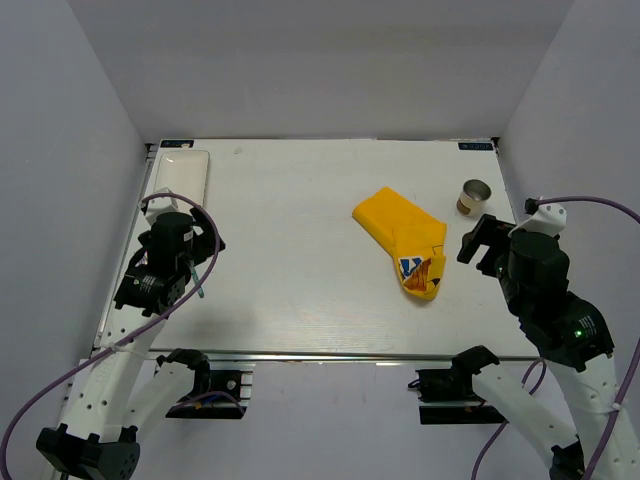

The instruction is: Set the dinner table for one person

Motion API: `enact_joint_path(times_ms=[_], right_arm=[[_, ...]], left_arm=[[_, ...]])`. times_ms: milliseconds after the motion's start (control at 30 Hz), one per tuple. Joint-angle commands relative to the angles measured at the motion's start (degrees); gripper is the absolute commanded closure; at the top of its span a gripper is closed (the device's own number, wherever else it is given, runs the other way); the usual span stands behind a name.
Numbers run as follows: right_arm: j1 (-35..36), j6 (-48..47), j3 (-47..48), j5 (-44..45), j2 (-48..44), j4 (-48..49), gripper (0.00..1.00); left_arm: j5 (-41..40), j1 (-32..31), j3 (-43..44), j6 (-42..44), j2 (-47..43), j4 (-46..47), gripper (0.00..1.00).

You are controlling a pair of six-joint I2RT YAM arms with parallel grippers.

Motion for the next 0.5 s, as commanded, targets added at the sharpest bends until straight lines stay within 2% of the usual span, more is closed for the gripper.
enact_joint_path(times_ms=[0, 300, 367, 467], right_arm=[[-0.2, -1.4, 1.8, 0.9, -0.2, 1.3, 0.11], [-0.1, -4.3, 1.3, -3.4, 1.0, 4.6, 0.11], [-0.1, -6.2, 0.2, -8.6, 3.7, 7.1, 0.11], [0.1, -5.1, 1.3, -11.1, 13.7, 6.1, 0.11]], left_arm=[[-0.6, 0.2, 1.8, -0.3, -1.0, 0.4, 0.02], [-0.6, 0.2, 1.6, -0.3, -1.1, 0.3, 0.02], [-0.5, 0.2, 1.6, -0.3, -1.1, 0.3, 0.02], [-0.1, 0.2, 1.8, -0.2, -0.6, 0.4, 0.02]])
